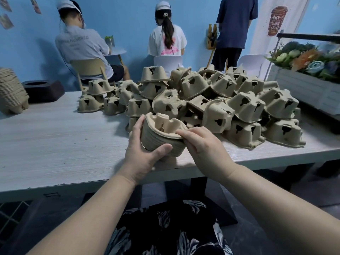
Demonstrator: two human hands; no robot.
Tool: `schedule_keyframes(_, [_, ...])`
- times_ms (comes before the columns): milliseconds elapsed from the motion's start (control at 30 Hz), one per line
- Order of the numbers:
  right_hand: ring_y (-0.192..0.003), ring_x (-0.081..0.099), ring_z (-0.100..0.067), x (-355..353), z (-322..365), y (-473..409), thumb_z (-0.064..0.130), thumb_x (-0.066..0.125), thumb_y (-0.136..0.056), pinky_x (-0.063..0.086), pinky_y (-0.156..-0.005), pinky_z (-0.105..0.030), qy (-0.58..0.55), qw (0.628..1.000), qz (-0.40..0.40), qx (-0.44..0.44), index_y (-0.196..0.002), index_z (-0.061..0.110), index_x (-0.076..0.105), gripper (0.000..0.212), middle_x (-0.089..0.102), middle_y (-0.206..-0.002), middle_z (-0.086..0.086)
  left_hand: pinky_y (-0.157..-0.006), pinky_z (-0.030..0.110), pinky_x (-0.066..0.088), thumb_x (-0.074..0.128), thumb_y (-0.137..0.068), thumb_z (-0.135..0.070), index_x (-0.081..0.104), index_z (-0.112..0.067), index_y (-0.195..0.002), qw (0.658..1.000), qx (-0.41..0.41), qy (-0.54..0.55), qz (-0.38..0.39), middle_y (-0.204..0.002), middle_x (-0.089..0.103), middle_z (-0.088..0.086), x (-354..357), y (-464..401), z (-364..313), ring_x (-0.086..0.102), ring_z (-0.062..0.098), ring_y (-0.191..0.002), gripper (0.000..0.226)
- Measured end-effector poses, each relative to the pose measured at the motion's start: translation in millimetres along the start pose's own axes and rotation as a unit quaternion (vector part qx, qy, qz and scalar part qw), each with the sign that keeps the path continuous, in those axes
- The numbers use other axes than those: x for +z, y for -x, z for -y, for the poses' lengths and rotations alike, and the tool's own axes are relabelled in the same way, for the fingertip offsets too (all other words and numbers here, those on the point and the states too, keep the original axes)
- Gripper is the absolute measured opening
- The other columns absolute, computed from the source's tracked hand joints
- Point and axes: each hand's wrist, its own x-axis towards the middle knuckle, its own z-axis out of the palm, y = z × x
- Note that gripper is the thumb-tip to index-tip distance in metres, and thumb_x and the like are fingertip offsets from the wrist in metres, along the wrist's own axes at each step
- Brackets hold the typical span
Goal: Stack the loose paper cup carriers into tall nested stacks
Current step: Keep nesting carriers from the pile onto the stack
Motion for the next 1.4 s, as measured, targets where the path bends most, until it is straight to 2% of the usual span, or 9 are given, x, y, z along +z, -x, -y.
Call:
schedule_keyframes(133, [-0.089, 0.057, -0.028, -6.0, 1.4, 3.9, 0.024, 0.044, -0.095, 0.049, -0.078, -0.033, -0.003, 0.999, 0.053, -0.001, -0.117, 0.011, 0.066, 0.034, 0.066, -0.103, -0.005, -0.107, 0.040, 0.045, 0.083, -0.042, -0.072, 0.034, -0.056, -0.134, 1.000, -0.001, 0.009, -0.010, -0.145, 0.046, -0.004, 2.8, -5.2, 1.6, 0.048, 0.011, -0.130, 0.106])
schedule_keyframes(300, [-0.098, 0.056, -0.033, -30.7, -23.9, -3.0, 0.023, 0.057, -0.087, 0.040, -0.089, -0.034, 0.096, 0.988, -0.078, 0.090, -0.108, 0.009, 0.068, 0.028, 0.065, -0.113, -0.009, -0.106, 0.039, 0.046, 0.083, -0.050, -0.056, 0.035, -0.034, -0.144, 1.000, 0.007, 0.028, 0.006, -0.140, 0.052, -0.005, 12.8, -5.6, 2.6, 0.052, 0.010, -0.127, 0.108])
schedule_keyframes(467, [-0.111, 0.044, -0.037, -45.7, -51.6, -6.1, 0.021, 0.064, -0.085, 0.035, -0.095, -0.038, 0.163, 0.952, -0.015, 0.257, -0.121, 0.008, 0.061, 0.039, 0.059, -0.119, -0.013, -0.095, 0.018, 0.049, 0.081, -0.051, -0.051, 0.034, -0.028, -0.147, 0.999, 0.010, 0.047, 0.005, -0.137, 0.053, -0.008, 14.7, -3.5, 2.0, 0.054, 0.003, -0.122, 0.109])
schedule_keyframes(600, [-0.099, 0.051, -0.038, -40.5, -50.3, 1.8, 0.019, 0.073, -0.077, 0.034, -0.086, -0.031, 0.161, 0.961, -0.049, 0.220, -0.102, 0.009, 0.068, 0.027, 0.065, -0.096, -0.010, -0.102, 0.025, 0.048, 0.082, -0.052, -0.048, 0.033, -0.026, -0.148, 0.998, 0.016, 0.054, 0.005, -0.138, 0.053, -0.007, 14.0, -2.4, 2.7, 0.054, 0.006, -0.124, 0.110])
schedule_keyframes(733, [-0.096, 0.052, -0.034, -38.1, -44.2, 10.2, 0.031, 0.067, -0.074, 0.035, -0.086, -0.027, 0.141, 0.964, -0.090, 0.206, -0.086, 0.013, 0.071, 0.022, 0.063, -0.093, -0.006, -0.093, 0.014, 0.048, 0.087, -0.045, -0.060, 0.033, -0.025, -0.149, 0.998, 0.019, 0.060, 0.003, -0.139, 0.052, -0.007, 13.9, -2.1, 3.1, 0.054, 0.003, -0.123, 0.123])
schedule_keyframes(900, [-0.109, 0.049, -0.031, -45.9, -45.2, 12.8, 0.034, 0.061, -0.077, 0.022, -0.093, -0.013, 0.069, 0.963, -0.097, 0.242, -0.111, 0.011, 0.059, 0.042, 0.053, -0.117, -0.012, -0.089, 0.009, 0.046, 0.084, -0.041, -0.072, 0.033, -0.023, -0.150, 0.998, 0.020, 0.063, -0.005, -0.140, 0.052, -0.007, 14.5, -1.4, 1.6, 0.054, -0.001, -0.121, 0.130])
schedule_keyframes(1067, [-0.127, 0.038, -0.027, -55.4, -40.5, 11.1, 0.037, 0.068, -0.078, 0.029, -0.099, -0.027, 0.091, 0.960, -0.010, 0.263, -0.139, 0.028, 0.045, 0.065, 0.037, -0.143, -0.008, -0.095, 0.013, 0.047, 0.083, -0.039, -0.074, 0.034, -0.024, -0.149, 0.998, 0.024, 0.057, -0.012, -0.141, 0.052, -0.003, 14.0, -2.1, 4.5, 0.053, 0.007, -0.125, 0.131])
schedule_keyframes(1233, [-0.115, 0.048, -0.036, -58.3, -39.7, 19.2, 0.036, 0.081, -0.065, 0.043, -0.095, -0.041, 0.136, 0.964, -0.009, 0.229, -0.119, 0.020, 0.063, 0.059, 0.042, -0.138, -0.013, -0.088, 0.009, 0.046, 0.083, -0.038, -0.073, 0.035, -0.024, -0.149, 0.997, 0.020, 0.070, -0.015, -0.139, 0.054, -0.006, 15.3, -1.7, 3.0, 0.055, -0.002, -0.120, 0.130])
schedule_keyframes(1400, [-0.101, 0.053, -0.040, -52.5, -38.2, 23.4, 0.032, 0.087, -0.057, 0.044, -0.087, -0.039, 0.184, 0.965, -0.025, 0.183, -0.102, 0.013, 0.066, 0.054, 0.053, -0.125, -0.015, -0.085, 0.008, 0.046, 0.083, -0.038, -0.074, 0.036, -0.025, -0.147, 0.997, 0.026, 0.071, -0.019, -0.136, 0.055, -0.008, 16.2, -1.0, 0.9, 0.056, -0.008, -0.114, 0.128])
